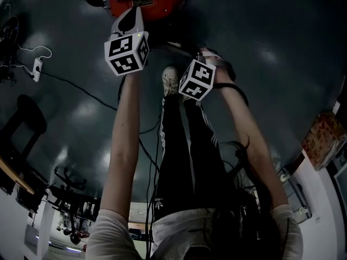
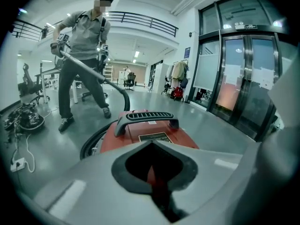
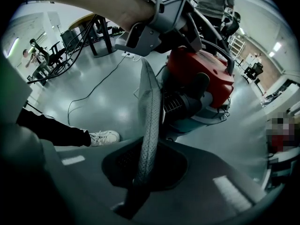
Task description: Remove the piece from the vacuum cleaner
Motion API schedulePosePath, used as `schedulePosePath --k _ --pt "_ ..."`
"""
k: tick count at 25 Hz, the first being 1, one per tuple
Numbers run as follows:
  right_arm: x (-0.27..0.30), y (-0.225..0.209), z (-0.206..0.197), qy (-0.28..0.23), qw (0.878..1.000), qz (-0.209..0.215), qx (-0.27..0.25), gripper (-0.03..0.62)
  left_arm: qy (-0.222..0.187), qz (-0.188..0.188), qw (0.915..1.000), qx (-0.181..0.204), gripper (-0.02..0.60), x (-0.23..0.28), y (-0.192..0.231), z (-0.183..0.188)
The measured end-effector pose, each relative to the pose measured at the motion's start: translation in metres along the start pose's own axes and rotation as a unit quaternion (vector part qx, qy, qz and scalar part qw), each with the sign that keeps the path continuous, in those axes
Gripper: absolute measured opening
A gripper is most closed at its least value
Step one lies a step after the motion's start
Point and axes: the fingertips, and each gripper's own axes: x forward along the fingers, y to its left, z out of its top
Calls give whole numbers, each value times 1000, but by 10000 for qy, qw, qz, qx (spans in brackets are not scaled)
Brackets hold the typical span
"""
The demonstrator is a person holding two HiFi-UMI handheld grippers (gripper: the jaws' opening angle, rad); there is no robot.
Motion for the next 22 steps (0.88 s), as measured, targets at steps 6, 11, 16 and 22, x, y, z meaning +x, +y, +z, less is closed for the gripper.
schedulePosePath --k 6,11,16,22 --pt "-3 23 2 -112 9997 190 -39 34 23 -12 10000 1 2 1 0 0" --pt "-13 19 -2 -299 9984 77 467 35 21 -66 9999 -102 1 -1 -1 1" --pt "-27 15 0 -375 9983 -18 456 35 2 -44 10000 -34 2 -16 1 3" --pt "-79 22 4 -357 9982 -134 465 35 -194 32 9997 -133 2 -79 -8 28"
